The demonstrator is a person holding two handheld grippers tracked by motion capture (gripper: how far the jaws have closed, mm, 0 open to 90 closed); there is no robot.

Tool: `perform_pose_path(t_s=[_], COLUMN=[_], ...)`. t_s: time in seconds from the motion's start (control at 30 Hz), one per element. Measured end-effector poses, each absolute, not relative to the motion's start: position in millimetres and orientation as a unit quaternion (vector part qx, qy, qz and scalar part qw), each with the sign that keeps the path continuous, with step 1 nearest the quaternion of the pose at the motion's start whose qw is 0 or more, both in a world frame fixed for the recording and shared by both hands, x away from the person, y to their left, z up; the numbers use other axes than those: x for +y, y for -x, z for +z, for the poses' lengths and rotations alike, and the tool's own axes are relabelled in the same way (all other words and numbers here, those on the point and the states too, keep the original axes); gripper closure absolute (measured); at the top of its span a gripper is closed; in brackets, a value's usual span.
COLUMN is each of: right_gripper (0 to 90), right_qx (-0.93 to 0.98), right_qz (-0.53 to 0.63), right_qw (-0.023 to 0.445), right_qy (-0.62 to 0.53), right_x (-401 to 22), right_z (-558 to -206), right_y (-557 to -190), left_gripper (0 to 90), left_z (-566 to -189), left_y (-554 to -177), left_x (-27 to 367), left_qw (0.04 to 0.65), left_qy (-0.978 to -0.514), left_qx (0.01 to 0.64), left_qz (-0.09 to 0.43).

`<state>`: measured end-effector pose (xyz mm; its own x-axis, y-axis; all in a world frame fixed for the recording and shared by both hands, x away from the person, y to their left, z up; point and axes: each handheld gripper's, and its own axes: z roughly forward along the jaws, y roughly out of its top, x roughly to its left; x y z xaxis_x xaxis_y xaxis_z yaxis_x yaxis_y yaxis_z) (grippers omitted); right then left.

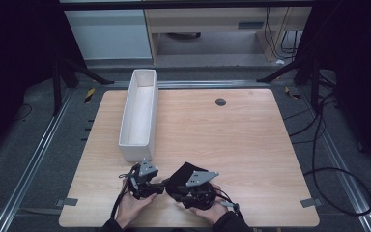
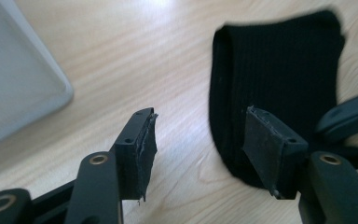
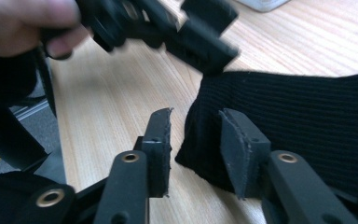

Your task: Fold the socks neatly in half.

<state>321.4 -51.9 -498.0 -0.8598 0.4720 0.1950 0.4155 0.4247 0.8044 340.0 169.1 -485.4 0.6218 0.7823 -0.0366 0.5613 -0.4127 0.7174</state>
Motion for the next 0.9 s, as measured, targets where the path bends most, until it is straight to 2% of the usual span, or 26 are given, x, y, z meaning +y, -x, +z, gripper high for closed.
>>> perform_pose_path(t_s=[0.1,0.2,0.3,0.4,0.5,0.7,0.83,0.9], right_gripper=[62.2,66.2,71.6,75.3,75.7,73.8,73.4,75.0], right_qx=[0.834,0.819,0.820,0.829,0.833,0.835,0.822,0.816], right_qz=[0.480,0.489,0.460,0.428,0.415,0.414,0.442,0.451], right_qw=[0.038,0.071,0.114,0.129,0.120,0.124,0.147,0.156], right_qy=[-0.269,-0.292,-0.322,-0.336,-0.345,-0.339,-0.327,-0.326], right_x=[-60.9,-75.6,-88.0,-95.2,-98.1,-96.9,-92.0,-84.3], right_z=[-489.3,-481.3,-486.8,-496.3,-504.2,-499.4,-487.8,-485.9], right_y=[-322.9,-332.0,-345.2,-351.1,-353.6,-352.7,-358.6,-365.9], left_gripper=[42.3,42.7,42.9,43.2,44.2,43.4,42.5,41.9], left_z=[-485.4,-487.0,-487.8,-490.4,-493.8,-477.2,-468.7,-471.2], left_y=[-339.9,-338.6,-337.4,-336.2,-335.2,-333.6,-330.8,-329.0], left_x=[171.2,169.1,167.2,164.6,161.1,166.2,161.7,154.3], left_qw=[0.355,0.348,0.343,0.330,0.322,0.356,0.385,0.378], left_qy=[-0.828,-0.832,-0.836,-0.843,-0.848,-0.824,-0.816,-0.826], left_qx=[0.405,0.399,0.394,0.389,0.385,0.399,0.397,0.383], left_qz=[0.157,0.164,0.166,0.170,0.170,0.188,0.171,0.167])
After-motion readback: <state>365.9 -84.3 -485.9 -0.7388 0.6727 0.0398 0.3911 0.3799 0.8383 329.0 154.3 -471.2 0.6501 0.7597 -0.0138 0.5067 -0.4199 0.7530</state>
